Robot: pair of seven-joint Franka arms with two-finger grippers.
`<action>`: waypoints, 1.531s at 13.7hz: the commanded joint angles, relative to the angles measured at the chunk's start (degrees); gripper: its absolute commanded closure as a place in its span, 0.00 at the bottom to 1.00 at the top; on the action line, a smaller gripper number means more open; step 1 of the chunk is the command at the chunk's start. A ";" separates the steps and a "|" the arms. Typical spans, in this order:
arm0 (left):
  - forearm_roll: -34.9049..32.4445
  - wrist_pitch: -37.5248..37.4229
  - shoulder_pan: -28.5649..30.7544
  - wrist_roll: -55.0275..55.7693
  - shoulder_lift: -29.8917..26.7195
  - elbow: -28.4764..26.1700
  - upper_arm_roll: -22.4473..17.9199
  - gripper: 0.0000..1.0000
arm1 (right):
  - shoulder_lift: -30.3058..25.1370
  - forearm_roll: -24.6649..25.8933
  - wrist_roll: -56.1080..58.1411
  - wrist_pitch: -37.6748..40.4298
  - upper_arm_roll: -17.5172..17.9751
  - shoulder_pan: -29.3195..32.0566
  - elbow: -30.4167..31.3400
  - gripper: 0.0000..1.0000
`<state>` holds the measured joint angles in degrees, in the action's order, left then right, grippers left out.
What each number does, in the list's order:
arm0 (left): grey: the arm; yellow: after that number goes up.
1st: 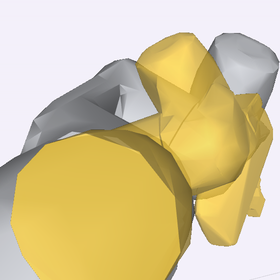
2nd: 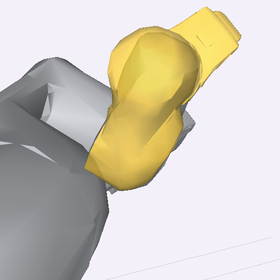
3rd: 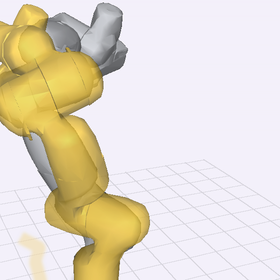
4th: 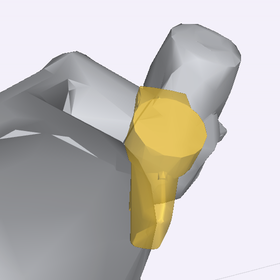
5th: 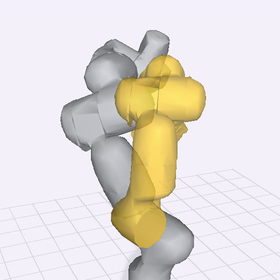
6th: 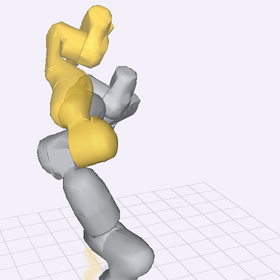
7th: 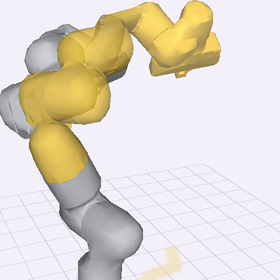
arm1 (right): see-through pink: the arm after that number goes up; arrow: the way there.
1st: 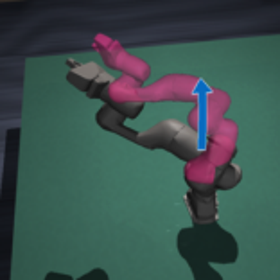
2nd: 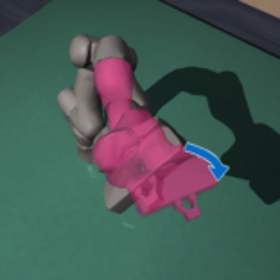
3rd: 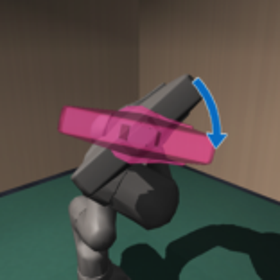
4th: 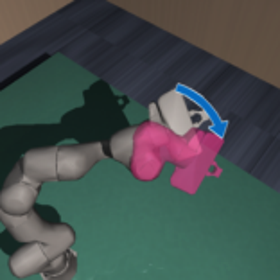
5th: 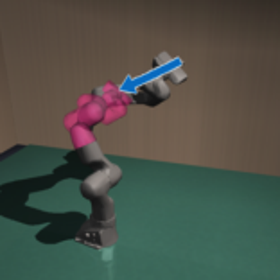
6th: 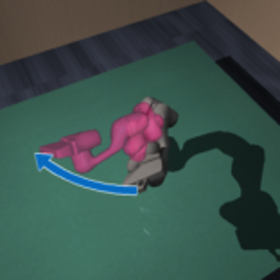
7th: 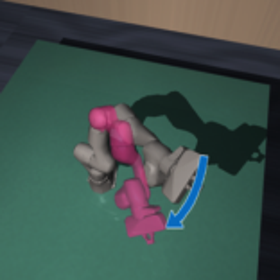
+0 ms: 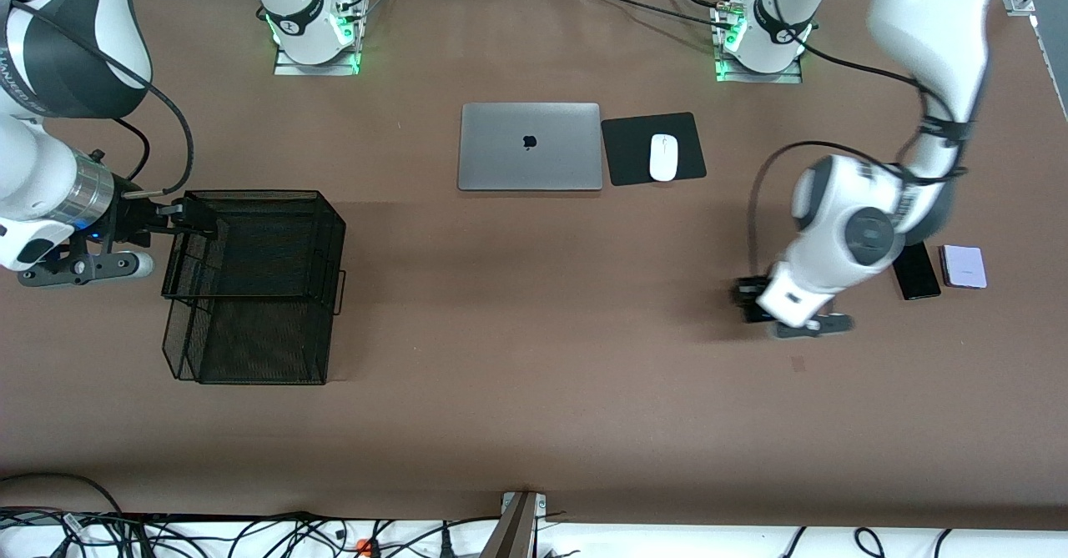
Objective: Place phones with both arms
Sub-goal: 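Carry the flip phone with the left gripper toward the laptop, then set the flip phone down with the left gripper while the right gripper approaches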
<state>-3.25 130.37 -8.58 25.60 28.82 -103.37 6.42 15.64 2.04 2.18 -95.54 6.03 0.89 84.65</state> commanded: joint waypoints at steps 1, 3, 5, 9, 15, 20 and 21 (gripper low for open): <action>0.17 -2.48 -7.65 8.99 2.64 5.62 -0.89 1.00 | 0.54 -0.72 0.37 0.70 0.48 0.69 -1.33 0.00; 0.26 -3.36 -13.98 15.94 6.06 10.62 -0.97 1.00 | 0.54 -0.72 0.37 0.70 0.48 0.69 -1.33 0.00; 0.26 -3.36 -18.82 18.60 10.71 16.68 -0.97 1.00 | 0.54 -0.72 0.37 0.61 0.48 0.69 -1.33 0.00; 0.43 -2.66 -24.46 18.26 16.35 22.93 -0.89 1.00 | 0.62 -0.72 0.37 0.61 0.39 0.69 -1.33 0.00; 0.34 -1.61 -30.18 20.89 26.37 35.16 -2.20 1.00 | 0.62 -0.81 0.37 0.61 0.39 0.96 -1.33 0.00; 0.43 2.26 -35.01 25.46 29.02 35.96 -6.94 1.00 | 0.62 -0.81 0.37 0.70 0.39 0.96 -1.33 0.00; 0.43 2.26 -35.02 25.64 29.02 35.96 -6.95 0.57 | 0.62 -0.72 0.28 0.88 0.39 0.96 -1.33 0.00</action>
<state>-3.25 132.96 -41.91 49.92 56.80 -70.04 1.43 15.73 2.04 2.18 -95.56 5.99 1.23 84.63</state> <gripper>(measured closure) 0.194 0.000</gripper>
